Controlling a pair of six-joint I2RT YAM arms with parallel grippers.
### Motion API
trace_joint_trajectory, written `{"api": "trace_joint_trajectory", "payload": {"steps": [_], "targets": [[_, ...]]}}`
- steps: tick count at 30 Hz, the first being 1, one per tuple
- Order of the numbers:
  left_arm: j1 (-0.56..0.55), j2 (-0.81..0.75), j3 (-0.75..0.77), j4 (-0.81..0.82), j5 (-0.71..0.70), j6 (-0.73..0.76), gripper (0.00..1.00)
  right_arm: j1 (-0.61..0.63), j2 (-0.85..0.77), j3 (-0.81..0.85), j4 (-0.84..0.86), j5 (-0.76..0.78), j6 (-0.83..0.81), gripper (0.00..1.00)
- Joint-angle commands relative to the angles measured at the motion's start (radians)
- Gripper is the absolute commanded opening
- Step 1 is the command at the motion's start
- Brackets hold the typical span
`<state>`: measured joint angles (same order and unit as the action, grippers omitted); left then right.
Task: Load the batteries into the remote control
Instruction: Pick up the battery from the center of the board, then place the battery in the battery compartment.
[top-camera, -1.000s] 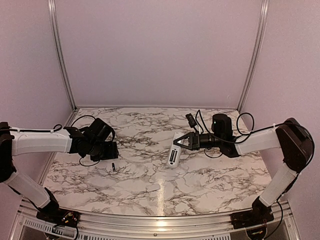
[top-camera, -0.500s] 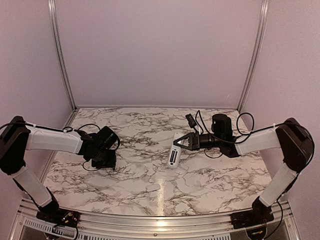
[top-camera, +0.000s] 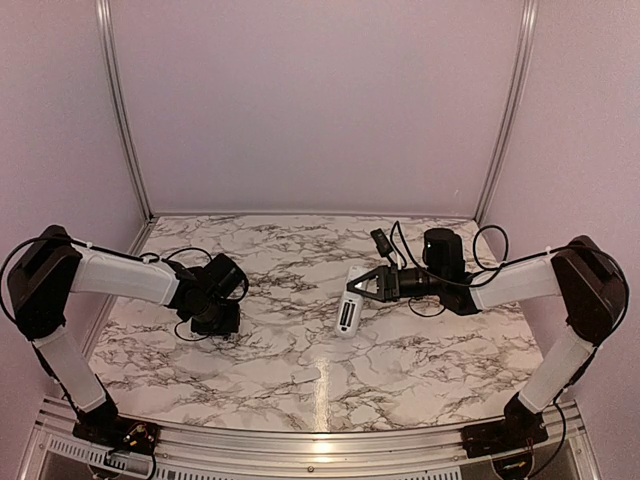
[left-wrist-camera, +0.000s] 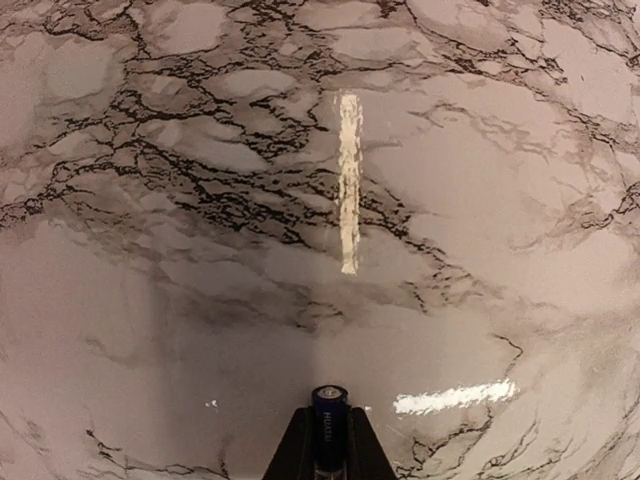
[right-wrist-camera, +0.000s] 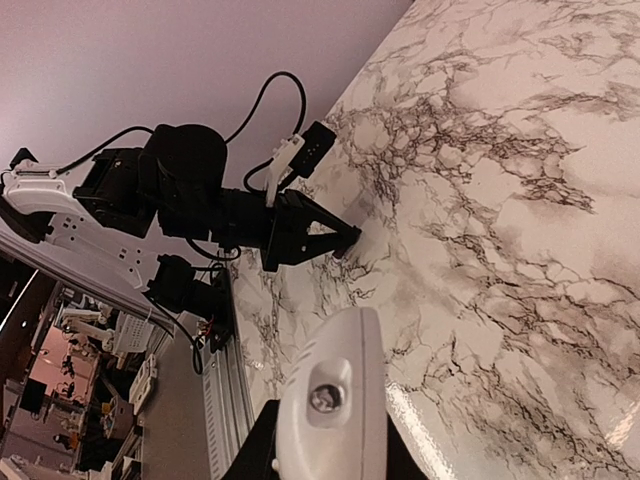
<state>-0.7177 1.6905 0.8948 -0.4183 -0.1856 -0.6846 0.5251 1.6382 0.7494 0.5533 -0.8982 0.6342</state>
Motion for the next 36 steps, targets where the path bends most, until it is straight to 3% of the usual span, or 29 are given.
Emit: {"api": "trace_joint_trajectory", "payload": {"steps": [1, 6, 13, 19, 23, 36], "targets": [[-0.001, 0.081, 0.026, -0.015, -0.011, 0.068, 0.02, -0.005, 0.023, 0.030, -0.018, -0.008, -0.010, 0.00], [-0.017, -0.016, 0.003, 0.115, 0.052, 0.135, 0.00, -0.003, 0.041, 0.013, 0.056, -0.015, 0.056, 0.00], [-0.089, -0.289, -0.073, 0.478, 0.175, 0.330, 0.00, 0.049, 0.100, 0.006, 0.277, 0.001, 0.236, 0.00], [-0.218, -0.316, -0.085, 0.707, 0.246, 0.389, 0.00, 0.105, 0.156, 0.019, 0.393, 0.048, 0.314, 0.00], [-0.268, -0.255, -0.043, 0.749, 0.241, 0.401, 0.00, 0.128, 0.181, 0.022, 0.478, 0.076, 0.385, 0.00], [-0.356, -0.179, -0.006, 0.779, 0.215, 0.433, 0.00, 0.145, 0.167, 0.016, 0.516, 0.126, 0.439, 0.00]]}}
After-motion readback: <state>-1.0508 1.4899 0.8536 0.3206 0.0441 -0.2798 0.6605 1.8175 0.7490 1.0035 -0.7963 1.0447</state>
